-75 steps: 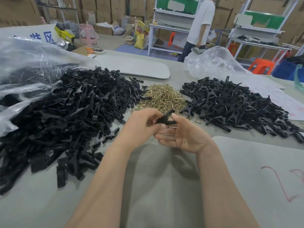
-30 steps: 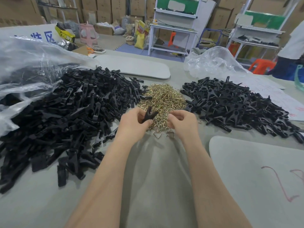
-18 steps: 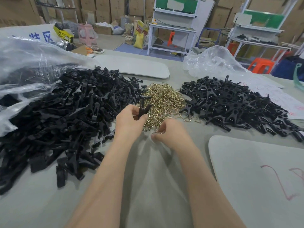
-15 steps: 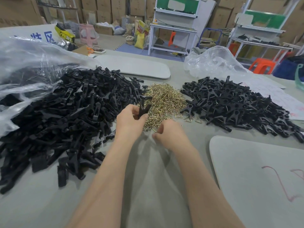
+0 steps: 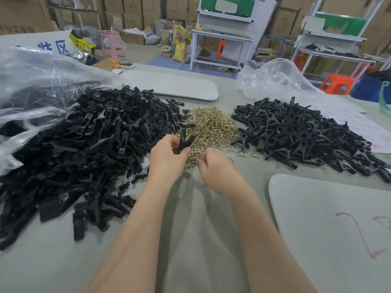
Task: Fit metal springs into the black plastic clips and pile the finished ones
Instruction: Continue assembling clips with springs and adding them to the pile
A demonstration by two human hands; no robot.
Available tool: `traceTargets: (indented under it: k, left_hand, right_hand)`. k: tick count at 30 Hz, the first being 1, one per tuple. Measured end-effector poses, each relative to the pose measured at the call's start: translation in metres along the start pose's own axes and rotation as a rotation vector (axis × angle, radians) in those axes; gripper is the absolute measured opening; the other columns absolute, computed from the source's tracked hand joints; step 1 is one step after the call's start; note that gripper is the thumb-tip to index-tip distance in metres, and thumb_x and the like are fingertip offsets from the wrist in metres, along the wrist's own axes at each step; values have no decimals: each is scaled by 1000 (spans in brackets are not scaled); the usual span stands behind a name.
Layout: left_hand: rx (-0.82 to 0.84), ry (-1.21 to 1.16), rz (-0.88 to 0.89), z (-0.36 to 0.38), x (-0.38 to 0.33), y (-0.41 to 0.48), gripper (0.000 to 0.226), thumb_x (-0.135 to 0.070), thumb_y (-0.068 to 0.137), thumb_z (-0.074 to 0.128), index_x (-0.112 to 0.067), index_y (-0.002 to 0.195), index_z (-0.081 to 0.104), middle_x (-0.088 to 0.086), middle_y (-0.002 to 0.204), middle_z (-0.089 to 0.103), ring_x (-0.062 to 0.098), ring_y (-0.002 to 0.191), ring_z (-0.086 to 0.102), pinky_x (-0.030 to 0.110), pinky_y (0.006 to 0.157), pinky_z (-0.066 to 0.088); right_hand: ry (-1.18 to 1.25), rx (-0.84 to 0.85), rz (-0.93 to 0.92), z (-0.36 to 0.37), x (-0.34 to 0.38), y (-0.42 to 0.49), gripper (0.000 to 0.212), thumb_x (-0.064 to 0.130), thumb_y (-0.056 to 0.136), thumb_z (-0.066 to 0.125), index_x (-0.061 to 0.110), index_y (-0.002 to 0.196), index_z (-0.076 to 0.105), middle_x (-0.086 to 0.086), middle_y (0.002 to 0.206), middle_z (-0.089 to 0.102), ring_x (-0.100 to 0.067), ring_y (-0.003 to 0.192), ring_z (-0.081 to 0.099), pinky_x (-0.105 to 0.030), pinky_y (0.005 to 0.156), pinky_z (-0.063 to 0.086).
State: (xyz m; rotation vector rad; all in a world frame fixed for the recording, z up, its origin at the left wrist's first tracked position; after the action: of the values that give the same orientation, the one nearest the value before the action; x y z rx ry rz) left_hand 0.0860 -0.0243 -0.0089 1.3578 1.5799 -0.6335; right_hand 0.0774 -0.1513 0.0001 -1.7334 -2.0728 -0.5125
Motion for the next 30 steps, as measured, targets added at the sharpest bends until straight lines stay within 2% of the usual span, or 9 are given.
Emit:
traceTargets:
  k: [3,5,8,12,16,21,25,28,30]
  left_hand:
    - [12,15,-4,1,-1,-2,15,-22,86,69,-23,90,54,-13,87,59,9,83,57,14,67,38]
    - [28,48,27,2,-2,-3,15,-19,85,68,-23,90,55,-6,93,62,13,87,59,25,75,43]
    - [74,132,117,5,-5,-6,14,-14,85,68,-18,95,59,-3,99,62,16,92,58,32,83,47]
    - [119,201,253,10,-10,-10,16,-10,85,66,-14,99,60,-2,100,58,17,96,56,33,87,46]
    - [138,205,288,12,-11,-10,17,-8,85,65,-14,100,61,-1,101,59,18,96,55,38,89,48]
    - [147,211,309,12,-11,-10,16,-7,85,66,-15,99,61,-1,101,58,18,96,55,39,89,49]
    - [143,217,320,12,-11,-11,16,-8,84,67,-16,96,60,-4,98,57,18,94,55,40,88,49]
    - [136,209,332,13,-11,-12,16,-9,84,67,-17,97,61,-6,96,55,18,93,55,40,87,50]
    - [128,209,338,12,-11,-12,18,-10,84,68,-17,98,61,-8,96,53,18,93,56,40,86,50]
  right_hand:
    - [390,-217,88,-7,-5,3,6,14,97,48,8,96,50,-11,91,62,-25,84,61,-38,77,50]
    - [588,-285,171,-11,-13,2,12,7,95,51,6,107,52,-7,84,64,-17,71,64,-30,69,56]
    - [850,-295,216,-21,-25,2,20,0,92,56,-1,112,60,-7,77,66,-9,61,64,-17,61,55]
    - [1051,-249,236,-29,-31,0,11,2,89,62,-4,98,66,-5,70,67,-7,59,65,-17,63,55]
    - [1054,-306,232,-29,-26,0,5,-1,90,59,1,92,63,-6,75,64,-5,59,64,-15,62,55]
    - [1005,-342,159,-29,-22,-1,16,-3,89,60,13,90,65,-4,78,64,-2,60,66,-12,62,53]
    - [864,-380,161,-28,-24,0,3,8,85,68,10,84,70,0,65,68,-10,61,66,-24,68,58]
    - [765,-393,160,-25,-24,1,14,17,83,72,20,69,67,2,61,67,-13,62,62,-34,72,56]
    - [716,-383,158,-23,-22,2,16,21,82,73,21,67,66,3,60,63,-11,61,55,-31,66,49]
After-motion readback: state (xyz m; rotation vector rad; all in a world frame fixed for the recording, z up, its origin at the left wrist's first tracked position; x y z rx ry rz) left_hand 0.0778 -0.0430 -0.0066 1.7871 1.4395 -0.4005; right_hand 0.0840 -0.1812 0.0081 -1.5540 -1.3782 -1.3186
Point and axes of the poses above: each hand's wrist, its own y-axis towards the middle knuckle, its own z-axis out of the palm, x = y × z, the point moved 2 cm from there along y, towards the middle knuckle
